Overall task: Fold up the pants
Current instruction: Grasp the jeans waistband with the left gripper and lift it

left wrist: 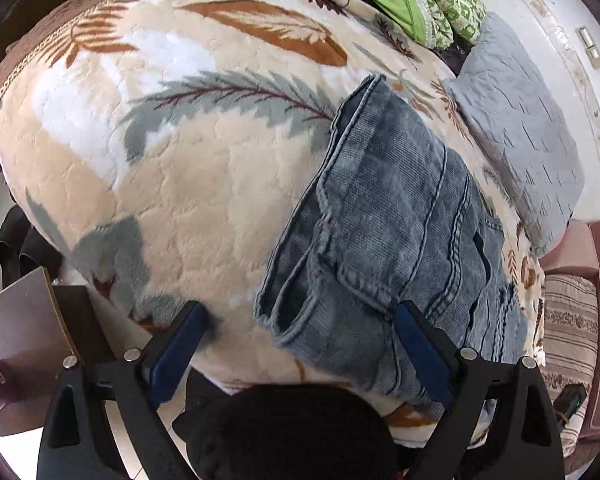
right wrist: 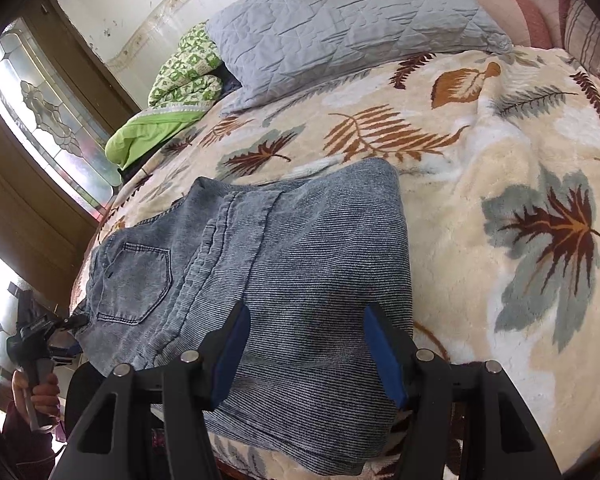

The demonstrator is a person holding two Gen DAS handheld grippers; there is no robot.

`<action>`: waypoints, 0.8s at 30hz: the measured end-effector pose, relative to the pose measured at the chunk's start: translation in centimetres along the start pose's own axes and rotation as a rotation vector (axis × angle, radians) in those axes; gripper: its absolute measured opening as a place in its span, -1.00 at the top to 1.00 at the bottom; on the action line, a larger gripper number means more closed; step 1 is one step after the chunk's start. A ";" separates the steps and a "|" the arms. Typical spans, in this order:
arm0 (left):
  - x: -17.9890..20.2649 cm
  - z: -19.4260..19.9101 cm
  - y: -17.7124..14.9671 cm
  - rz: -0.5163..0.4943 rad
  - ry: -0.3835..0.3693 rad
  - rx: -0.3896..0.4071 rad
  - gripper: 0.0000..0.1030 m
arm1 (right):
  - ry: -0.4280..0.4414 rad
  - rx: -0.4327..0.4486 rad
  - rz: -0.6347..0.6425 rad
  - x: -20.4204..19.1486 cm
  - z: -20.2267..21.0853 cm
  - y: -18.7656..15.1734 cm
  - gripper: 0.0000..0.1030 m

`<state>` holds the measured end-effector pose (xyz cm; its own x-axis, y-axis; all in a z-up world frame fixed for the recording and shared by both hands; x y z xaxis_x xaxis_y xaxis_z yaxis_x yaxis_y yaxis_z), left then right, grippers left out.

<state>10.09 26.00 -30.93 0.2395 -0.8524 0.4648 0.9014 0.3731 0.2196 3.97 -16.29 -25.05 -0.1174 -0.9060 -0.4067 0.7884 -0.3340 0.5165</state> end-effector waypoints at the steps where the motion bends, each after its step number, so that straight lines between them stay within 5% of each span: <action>1: 0.3 0.1 0.3 -0.004 -0.001 0.013 -0.84 | -0.001 -0.001 0.000 0.0 -0.1 0.0 -0.21; 3: 0.7 0.3 0.8 -0.013 -0.001 0.032 -0.71 | -0.004 -0.003 0.000 0.0 -0.2 -0.1 -0.21; 5: 1.6 0.5 1.0 -0.040 -0.015 0.033 -0.35 | -0.006 -0.004 0.002 0.0 -0.2 -0.1 -0.21; 8: 2.3 0.6 1.1 -0.076 0.002 0.040 -0.21 | -0.007 -0.004 0.003 0.1 -0.2 -0.1 -0.21; 13: 2.2 0.1 1.4 -0.063 0.004 0.043 -0.21 | -0.009 -0.007 0.000 0.1 -0.3 -0.1 -0.21; 17: 2.6 -0.4 1.8 -0.047 -0.023 0.028 -0.57 | -0.012 -0.010 0.003 0.1 -0.5 -0.1 -0.21; 20: 3.2 -0.5 2.0 -0.071 0.020 0.055 -0.56 | -0.012 -0.009 0.002 0.1 -0.5 -0.1 -0.21; 24: 3.4 0.1 2.4 -0.100 0.053 0.090 -0.10 | -0.008 -0.009 -0.003 0.2 -0.5 -0.1 -0.21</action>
<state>13.02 24.05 -28.79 0.1709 -0.9044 0.3909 0.8862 0.3145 0.3402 4.21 -16.29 -25.54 -0.1249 -0.9071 -0.4020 0.7932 -0.3347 0.5087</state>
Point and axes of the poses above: each gripper's, at about its wrist camera, not at the fingertips, and z roughly against the way its jaws point, x to its right, y to its top, the point moved 10 cm from there along -z, roughly the way its jaws point, and after that the axes turned 1 degree about -x, right-handed, at the moved point
